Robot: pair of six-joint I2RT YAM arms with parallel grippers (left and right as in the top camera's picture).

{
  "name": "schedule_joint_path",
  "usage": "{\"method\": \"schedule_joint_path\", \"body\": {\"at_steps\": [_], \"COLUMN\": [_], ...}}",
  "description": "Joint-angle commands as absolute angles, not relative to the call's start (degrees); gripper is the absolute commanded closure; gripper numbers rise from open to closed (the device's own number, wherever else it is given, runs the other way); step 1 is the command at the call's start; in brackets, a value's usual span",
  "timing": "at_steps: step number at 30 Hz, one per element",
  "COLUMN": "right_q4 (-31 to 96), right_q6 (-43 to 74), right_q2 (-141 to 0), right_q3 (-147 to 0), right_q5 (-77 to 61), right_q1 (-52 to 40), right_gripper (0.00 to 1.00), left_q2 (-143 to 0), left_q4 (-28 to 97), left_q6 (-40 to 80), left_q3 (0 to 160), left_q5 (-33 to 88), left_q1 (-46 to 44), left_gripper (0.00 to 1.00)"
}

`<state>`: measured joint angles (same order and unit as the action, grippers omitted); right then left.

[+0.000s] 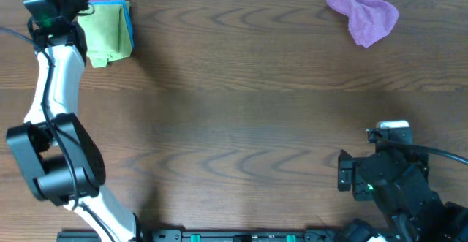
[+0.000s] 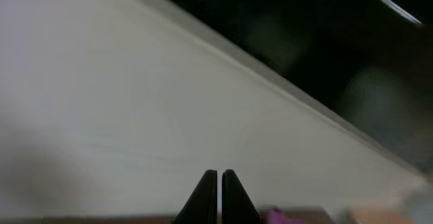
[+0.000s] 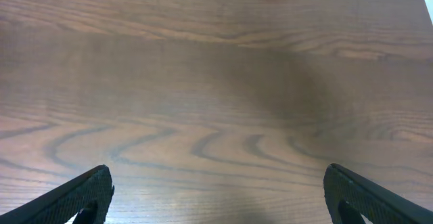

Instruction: Fold the cloth

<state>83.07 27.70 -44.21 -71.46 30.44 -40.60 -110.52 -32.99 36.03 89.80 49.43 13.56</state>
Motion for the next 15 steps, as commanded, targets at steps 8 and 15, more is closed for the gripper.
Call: {"method": "schedule_joint_path", "body": {"at_steps": [8,15], "right_q4": [83.2,83.2], "right_q6": [28.3,28.3], "right_q2": [-44.3,-44.3], "right_q3": [-71.5,-71.5], "right_q5": [31.0,31.0], "right_q1": [-40.3,-40.3], "right_gripper": [0.01,0.01], "left_q2": [-104.1,-103.7], "left_q4": [-33.3,-33.2], "left_q6": [48.4,56.3], "left_q3": [90.9,90.9], "left_q5": [70.5,71.9], "left_q1": [11.0,10.9], "left_gripper": [0.16,0.05]}}
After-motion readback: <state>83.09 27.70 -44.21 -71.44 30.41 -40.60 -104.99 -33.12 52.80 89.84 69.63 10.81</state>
